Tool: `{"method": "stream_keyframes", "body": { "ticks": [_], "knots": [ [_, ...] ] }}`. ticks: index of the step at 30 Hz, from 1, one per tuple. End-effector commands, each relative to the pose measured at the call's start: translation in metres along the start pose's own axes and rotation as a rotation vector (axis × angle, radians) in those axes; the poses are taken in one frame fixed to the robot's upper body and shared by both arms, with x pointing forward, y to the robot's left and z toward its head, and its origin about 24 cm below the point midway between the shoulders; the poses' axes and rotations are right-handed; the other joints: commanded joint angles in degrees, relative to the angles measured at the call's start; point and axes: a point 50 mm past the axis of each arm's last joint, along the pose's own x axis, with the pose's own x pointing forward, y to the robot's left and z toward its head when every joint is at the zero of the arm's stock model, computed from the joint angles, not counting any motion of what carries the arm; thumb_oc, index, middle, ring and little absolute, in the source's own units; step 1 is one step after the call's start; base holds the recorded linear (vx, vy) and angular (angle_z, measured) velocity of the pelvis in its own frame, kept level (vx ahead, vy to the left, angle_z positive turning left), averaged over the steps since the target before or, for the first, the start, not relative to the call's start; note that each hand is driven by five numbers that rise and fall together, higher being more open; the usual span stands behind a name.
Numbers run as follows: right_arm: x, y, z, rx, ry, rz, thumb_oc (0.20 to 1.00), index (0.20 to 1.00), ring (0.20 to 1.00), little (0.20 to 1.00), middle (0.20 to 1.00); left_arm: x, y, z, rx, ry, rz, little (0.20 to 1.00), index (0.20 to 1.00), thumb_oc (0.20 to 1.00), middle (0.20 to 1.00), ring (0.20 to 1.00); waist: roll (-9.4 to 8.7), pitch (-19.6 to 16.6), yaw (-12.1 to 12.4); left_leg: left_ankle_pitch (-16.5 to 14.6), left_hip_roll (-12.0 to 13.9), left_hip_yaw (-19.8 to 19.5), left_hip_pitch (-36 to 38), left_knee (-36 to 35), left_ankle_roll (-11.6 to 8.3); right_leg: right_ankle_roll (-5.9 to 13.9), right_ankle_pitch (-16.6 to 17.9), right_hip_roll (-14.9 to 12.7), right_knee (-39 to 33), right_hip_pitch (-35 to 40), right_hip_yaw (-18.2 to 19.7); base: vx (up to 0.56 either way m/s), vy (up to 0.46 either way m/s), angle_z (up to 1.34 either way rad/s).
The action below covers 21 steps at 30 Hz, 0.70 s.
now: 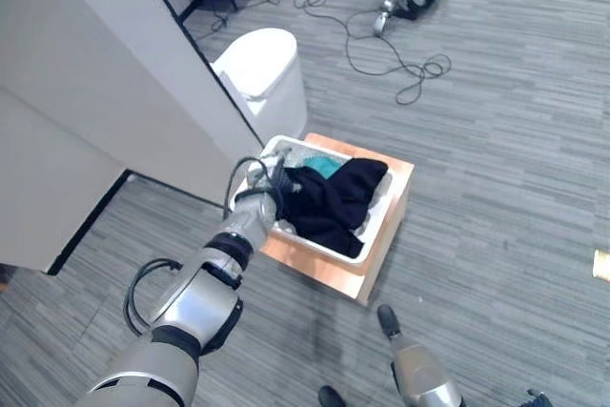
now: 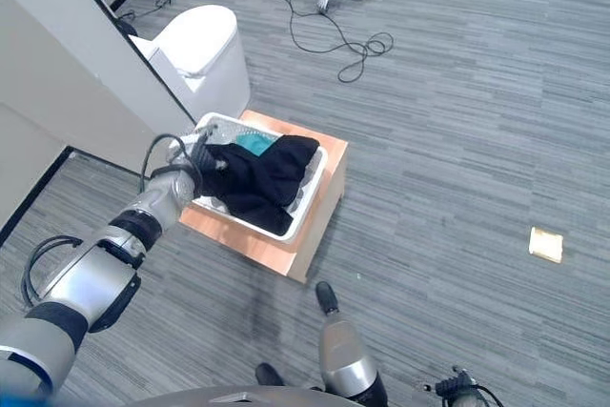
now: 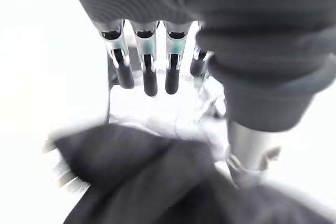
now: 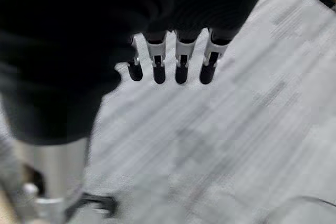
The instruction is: Pick up bed clothes into laundry basket.
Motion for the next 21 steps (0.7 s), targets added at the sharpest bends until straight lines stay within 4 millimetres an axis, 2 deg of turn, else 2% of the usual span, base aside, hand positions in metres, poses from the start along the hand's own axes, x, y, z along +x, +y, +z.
{"method": "stream_keyframes", "body": {
  "ticks": [1,3,5,8,9,10,11,12,13,15,17,18,19,20,21],
  "knots": [
    [-0.002,-0.001,0.007,-0.066,-0.086,-0.048,1.000,1.000,1.000,1.000,1.000,0.008,0.047,-0.013,-0.108,0.014,0.212,1.000,1.000,1.000,1.000,1.000,-2.94,-5.3,0.1,5.1,3.8,-2.4,-2.0,0.7,-2.08,4.83,-8.8,-4.2,0.8,5.3,0.0,-0.03,-0.027,-0.05],
    [-0.001,-0.001,0.046,-0.058,-0.218,-0.063,1.000,1.000,1.000,1.000,1.000,0.000,0.043,-0.004,-0.272,-0.019,0.239,1.000,1.000,1.000,1.000,1.000,-3.33,-6.1,1.6,4.9,3.6,-3.4,-1.6,0.7,-1.79,4.74,-9.2,-4.4,0.8,6.4,-0.5,0.01,-0.029,-0.04],
    [-0.001,-0.017,0.092,-0.035,-0.367,-0.114,1.000,1.000,1.000,1.000,1.000,-0.008,0.043,0.002,-0.449,-0.048,0.263,1.000,1.000,1.000,1.000,1.000,-3.66,-7.3,2.7,5.2,3.6,-4.5,-1.7,0.7,-1.70,4.61,-9.0,-4.6,0.8,6.9,-1.0,0.01,-0.044,0.25],
    [-0.019,-0.054,0.165,-0.008,-0.643,-0.222,1.000,1.000,1.000,1.000,1.000,-0.032,0.050,0.006,-0.645,-0.153,0.295,1.000,1.000,1.000,1.000,1.000,-4.25,-8.6,5.4,5.3,3.6,-6.5,-1.4,0.7,-1.55,4.29,-9.4,-4.7,0.8,8.3,-2.1,0.03,-0.061,0.24],
    [-0.056,-0.072,0.171,-0.005,-0.880,-0.225,1.000,1.000,1.000,1.000,1.000,-0.062,0.057,-0.028,-0.743,-0.127,0.340,1.000,1.000,1.000,1.000,1.000,-4.20,-8.9,5.2,5.4,3.8,-6.1,-0.6,0.7,-1.70,4.30,-9.8,-4.4,0.8,9.1,-2.0,0.05,-0.036,0.32],
    [-0.056,-0.072,0.170,-0.007,-0.877,-0.223,1.000,1.000,1.000,1.000,1.000,-0.063,0.056,-0.029,-0.744,-0.125,0.338,1.000,1.000,1.000,1.000,1.000,-4.10,-9.2,5.2,5.6,3.8,-6.1,-0.8,0.7,-1.71,4.23,-9.6,-4.3,0.8,8.9,-1.9,0.04,-0.017,0.25],
    [-0.076,-0.084,0.173,-0.014,-0.970,-0.253,1.000,1.000,1.000,1.000,1.000,-0.077,0.061,-0.040,-0.822,-0.123,0.361,1.000,1.000,1.000,1.000,1.000,-3.83,-9.5,5.3,5.7,4.0,-5.9,-0.6,0.7,-1.74,4.08,-9.7,-4.1,0.8,8.9,-1.8,-0.06,-0.011,0.16],
    [-0.100,-0.098,0.182,-0.062,-1.087,-0.341,1.000,1.000,1.000,1.000,1.000,-0.109,0.064,-0.056,-0.956,-0.112,0.413,1.000,1.000,1.000,1.000,1.000,-3.83,-8.6,7.4,7.4,3.6,-8.3,-1.0,0.7,-1.41,3.77,-10.3,-3.7,0.8,9.2,-1.8,-0.06,-0.012,0.06],
    [-0.100,-0.098,0.181,-0.065,-1.087,-0.339,1.000,1.000,1.000,1.000,1.000,-0.110,0.064,-0.056,-0.956,-0.109,0.413,1.000,1.000,1.000,1.000,1.000,-3.78,-8.8,7.3,7.6,3.6,-8.3,-1.3,0.7,-1.41,3.70,-10.1,-3.7,0.8,9.0,-1.8,-0.14,-0.015,-0.13],
    [-0.117,-0.106,0.196,-0.039,-1.186,-0.418,1.000,1.000,1.000,1.000,1.000,-0.137,0.060,-0.062,-1.055,-0.104,0.435,1.000,1.000,1.000,1.000,1.000,-4.41,-8.3,9.1,7.6,3.0,-8.9,-2.9,0.7,-0.96,3.42,-10.3,-4.2,0.8,8.9,-3.7,-0.22,-0.023,-0.10],
    [-0.130,-0.112,0.206,0.039,-1.256,-0.459,1.000,1.000,1.000,1.000,1.000,-0.154,0.053,-0.069,-1.124,-0.077,0.419,1.000,1.000,1.000,1.000,1.000,-5.24,-8.0,9.2,7.0,3.8,-3.6,-2.6,2.3,-0.16,2.94,-10.3,-5.4,0.8,8.7,-6.7,-0.30,-0.032,0.77],
    [-0.135,-0.112,0.210,0.074,-1.289,-0.458,1.000,1.000,1.000,1.000,1.000,-0.162,0.047,-0.074,-1.147,-0.048,0.401,1.000,1.000,1.000,1.000,1.000,-5.62,-7.6,9.2,5.4,4.7,-0.5,-2.0,6.3,-0.17,2.43,-10.5,-5.9,0.8,9.1,-8.7,-0.39,-0.054,1.31],
    [-0.141,-0.113,0.214,0.122,-1.328,-0.448,1.000,1.000,1.000,1.000,1.000,-0.169,0.041,-0.078,-1.150,-0.025,0.368,1.000,1.000,1.000,1.000,1.000,-6.06,-7.6,9.6,3.3,6.7,4.1,0.6,13.7,-1.48,1.66,-11.4,-6.6,1.1,9.4,-13.2,-0.29,-0.049,1.34],
    [-0.141,-0.113,0.214,0.122,-1.328,-0.446,1.000,1.000,1.000,1.000,1.000,-0.170,0.041,-0.078,-1.150,-0.025,0.367,1.000,1.000,1.000,1.000,1.000,-5.99,-7.5,9.4,2.8,7.1,3.7,0.4,14.5,-1.64,1.59,-11.6,-6.4,1.1,9.7,-13.5,-0.42,-0.039,1.39],
    [-0.145,-0.113,0.218,0.128,-1.355,-0.431,1.000,1.000,1.000,1.000,1.000,-0.173,0.034,-0.082,-1.139,-0.005,0.313,1.000,1.000,1.000,1.000,1.000,-6.37,-8.0,9.9,2.6,9.0,6.1,3.4,19.4,-2.74,1.21,-11.1,-7.2,1.2,9.3,-18.7,-0.23,-0.024,1.57]
  ]
}}
